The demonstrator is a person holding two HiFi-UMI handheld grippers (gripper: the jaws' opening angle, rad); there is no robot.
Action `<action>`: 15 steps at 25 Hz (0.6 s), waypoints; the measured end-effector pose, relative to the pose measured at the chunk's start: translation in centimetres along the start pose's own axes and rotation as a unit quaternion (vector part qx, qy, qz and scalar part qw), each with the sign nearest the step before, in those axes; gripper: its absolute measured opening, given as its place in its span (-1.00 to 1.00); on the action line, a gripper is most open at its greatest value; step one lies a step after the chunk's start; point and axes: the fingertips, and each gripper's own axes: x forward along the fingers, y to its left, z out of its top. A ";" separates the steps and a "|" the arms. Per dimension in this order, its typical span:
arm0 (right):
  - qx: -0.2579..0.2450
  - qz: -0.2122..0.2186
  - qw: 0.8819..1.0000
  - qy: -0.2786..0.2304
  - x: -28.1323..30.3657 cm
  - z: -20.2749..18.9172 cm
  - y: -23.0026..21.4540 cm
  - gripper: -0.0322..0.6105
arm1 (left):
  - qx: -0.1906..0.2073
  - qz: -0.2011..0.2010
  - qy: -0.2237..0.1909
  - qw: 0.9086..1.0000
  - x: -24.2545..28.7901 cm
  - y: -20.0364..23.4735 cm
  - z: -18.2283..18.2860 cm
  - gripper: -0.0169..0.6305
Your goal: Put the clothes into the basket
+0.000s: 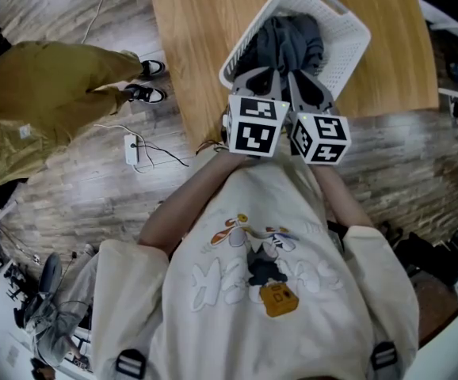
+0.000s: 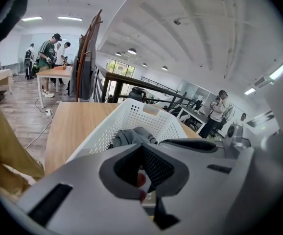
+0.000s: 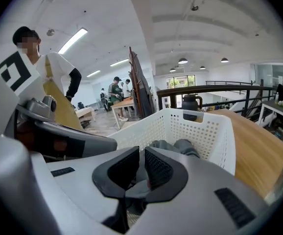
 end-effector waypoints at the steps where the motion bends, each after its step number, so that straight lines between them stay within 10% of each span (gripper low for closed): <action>1: 0.005 -0.004 1.000 0.000 0.0 0.0 -0.1 -0.74 | -0.001 -0.002 -0.003 1.000 -0.1 0.0 0.0 -0.94; 15: 0.022 -0.029 0.999 -0.025 -0.2 0.8 -2.0 -0.75 | -0.004 0.002 -0.045 0.999 -0.7 -0.4 0.1 -0.94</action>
